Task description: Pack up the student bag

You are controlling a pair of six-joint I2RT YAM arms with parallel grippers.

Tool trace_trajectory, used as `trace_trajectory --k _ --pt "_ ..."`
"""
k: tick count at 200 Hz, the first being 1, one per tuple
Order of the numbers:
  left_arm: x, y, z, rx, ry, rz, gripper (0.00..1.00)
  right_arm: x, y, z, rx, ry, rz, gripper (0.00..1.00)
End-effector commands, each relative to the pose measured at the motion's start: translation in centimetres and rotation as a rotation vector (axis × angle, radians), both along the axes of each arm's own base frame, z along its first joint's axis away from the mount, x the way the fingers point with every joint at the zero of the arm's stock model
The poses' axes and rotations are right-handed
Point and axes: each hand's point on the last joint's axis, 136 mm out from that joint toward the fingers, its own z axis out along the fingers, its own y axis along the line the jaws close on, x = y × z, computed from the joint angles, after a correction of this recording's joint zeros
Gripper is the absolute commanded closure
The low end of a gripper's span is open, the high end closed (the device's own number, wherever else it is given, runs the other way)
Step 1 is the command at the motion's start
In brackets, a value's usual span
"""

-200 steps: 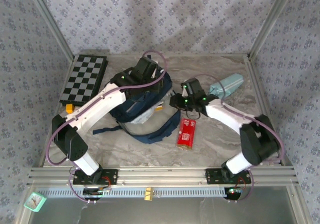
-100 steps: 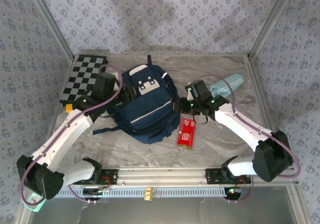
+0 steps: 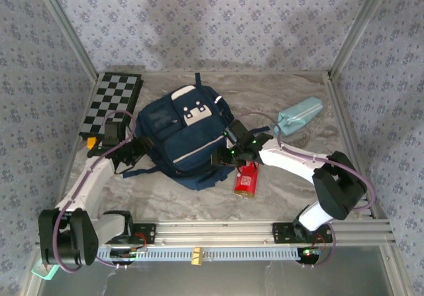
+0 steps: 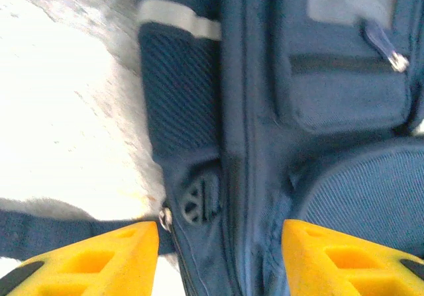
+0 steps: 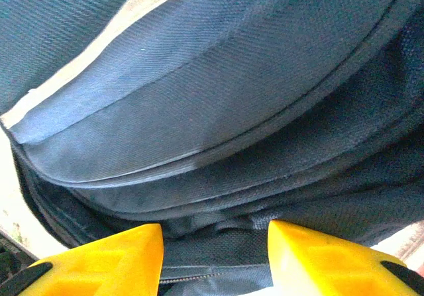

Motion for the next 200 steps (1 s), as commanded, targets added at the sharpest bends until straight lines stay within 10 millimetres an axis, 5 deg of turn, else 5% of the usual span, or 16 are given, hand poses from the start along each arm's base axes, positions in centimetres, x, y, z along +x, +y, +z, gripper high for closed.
trace_trajectory --k 1,84,137,170,200 --pt "1.8 0.3 -0.7 -0.045 -0.033 0.004 0.49 0.2 -1.0 -1.4 -0.036 0.012 -0.035 0.53" --pt "5.9 1.2 -4.8 -0.031 0.008 0.046 0.55 0.6 -1.9 -2.4 -0.045 0.03 -0.071 0.53" --pt "6.7 0.6 -5.4 -0.07 -0.016 0.047 0.8 1.8 -2.5 -2.8 -0.042 0.01 -0.081 0.52" --pt "5.9 -0.4 -4.4 -0.11 -0.033 0.021 0.94 5.1 -3.2 -2.7 -0.029 -0.052 -0.104 0.5" --pt "4.5 -2.2 -2.7 -0.114 -0.041 0.002 1.0 10.6 -4.5 -2.4 -0.055 -0.12 -0.119 0.48"
